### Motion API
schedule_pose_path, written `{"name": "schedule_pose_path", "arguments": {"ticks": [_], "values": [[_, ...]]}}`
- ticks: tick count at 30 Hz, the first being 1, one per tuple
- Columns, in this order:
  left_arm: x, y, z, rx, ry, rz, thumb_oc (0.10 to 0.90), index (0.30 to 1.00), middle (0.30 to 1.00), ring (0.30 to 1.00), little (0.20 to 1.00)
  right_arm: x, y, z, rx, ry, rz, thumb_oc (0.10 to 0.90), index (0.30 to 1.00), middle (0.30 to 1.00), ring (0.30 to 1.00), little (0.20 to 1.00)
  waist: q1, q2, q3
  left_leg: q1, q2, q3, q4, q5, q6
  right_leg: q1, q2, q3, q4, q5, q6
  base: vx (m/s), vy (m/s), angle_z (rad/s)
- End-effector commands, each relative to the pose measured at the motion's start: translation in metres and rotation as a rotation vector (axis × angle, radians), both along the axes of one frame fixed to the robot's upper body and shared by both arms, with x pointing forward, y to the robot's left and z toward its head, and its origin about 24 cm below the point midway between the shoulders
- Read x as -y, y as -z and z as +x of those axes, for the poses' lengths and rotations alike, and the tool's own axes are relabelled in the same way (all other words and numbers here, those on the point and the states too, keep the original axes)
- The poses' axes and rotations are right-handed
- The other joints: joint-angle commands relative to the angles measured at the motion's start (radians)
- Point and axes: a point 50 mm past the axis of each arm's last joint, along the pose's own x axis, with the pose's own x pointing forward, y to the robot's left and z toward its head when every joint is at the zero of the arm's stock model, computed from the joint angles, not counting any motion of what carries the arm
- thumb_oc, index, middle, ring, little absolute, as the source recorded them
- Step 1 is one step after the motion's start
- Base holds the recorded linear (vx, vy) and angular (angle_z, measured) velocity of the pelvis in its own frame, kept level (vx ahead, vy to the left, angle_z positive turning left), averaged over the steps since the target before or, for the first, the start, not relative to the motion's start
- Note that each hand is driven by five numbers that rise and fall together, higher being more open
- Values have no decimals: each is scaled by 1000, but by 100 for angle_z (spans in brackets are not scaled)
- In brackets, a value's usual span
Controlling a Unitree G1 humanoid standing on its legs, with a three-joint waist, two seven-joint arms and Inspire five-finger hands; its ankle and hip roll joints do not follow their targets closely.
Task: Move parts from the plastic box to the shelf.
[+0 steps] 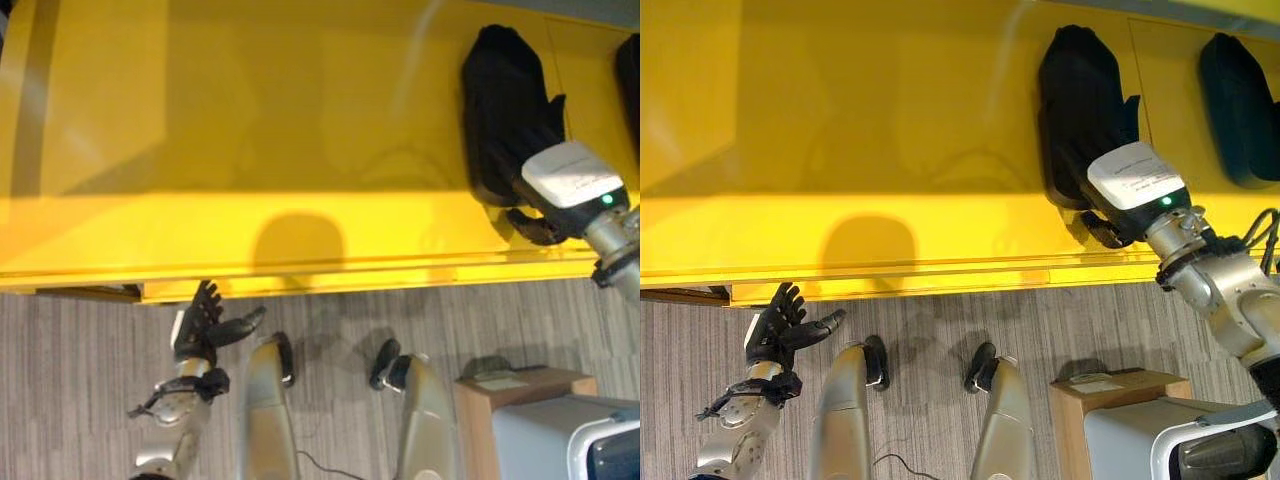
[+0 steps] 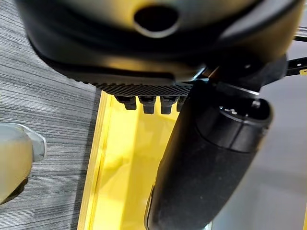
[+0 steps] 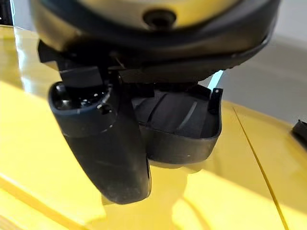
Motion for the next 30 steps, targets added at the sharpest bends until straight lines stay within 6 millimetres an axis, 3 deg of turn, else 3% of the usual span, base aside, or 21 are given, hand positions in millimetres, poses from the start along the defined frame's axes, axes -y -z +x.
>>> {"name": "schedule_pose_path", "arguments": {"ticks": [1,7,14,25,28,30], "values": [[1,-30,3,153,85,55,900,1000,1000,1000,1000,23,-59,-1,147,94,63,900,1000,1000,1000,1000,26,16,-33,48,23,-179,-120,83,-129,27,-11,-3,-12,14,36,-5,-4,-3],[-1,-29,2,150,76,47,900,1000,1000,1000,1000,26,-71,1,157,114,58,900,1000,1000,1000,1000,24,17,-33,52,20,-178,-126,85,-129,33,-11,-3,-15,15,37,0,0,0],[-5,-28,-1,147,55,48,900,1000,1000,1000,1000,24,-90,-13,237,91,39,900,1000,1000,1000,1000,16,16,-35,51,18,-177,-126,85,-130,32,-10,0,-14,13,38,0,0,0],[-7,-28,-3,145,48,44,900,1000,1000,1000,1000,26,-100,-24,265,97,-4,900,1000,1000,1000,1000,4,13,-33,54,22,-175,-120,80,-128,31,-10,6,-8,9,38,0,0,0],[-8,-28,-4,144,39,44,900,1000,1000,1000,1000,23,-105,-31,294,80,-17,900,1000,1000,1000,1000,-5,12,-35,54,22,-175,-120,80,-129,30,-10,7,-7,9,39,0,0,0],[-13,-26,-8,141,5,40,900,1000,1000,1000,1000,17,-122,-49,405,37,-40,900,1000,1000,1000,1000,-24,12,-41,51,23,-173,-115,77,-130,24,-6,10,-4,8,40,0,0,0]]}}
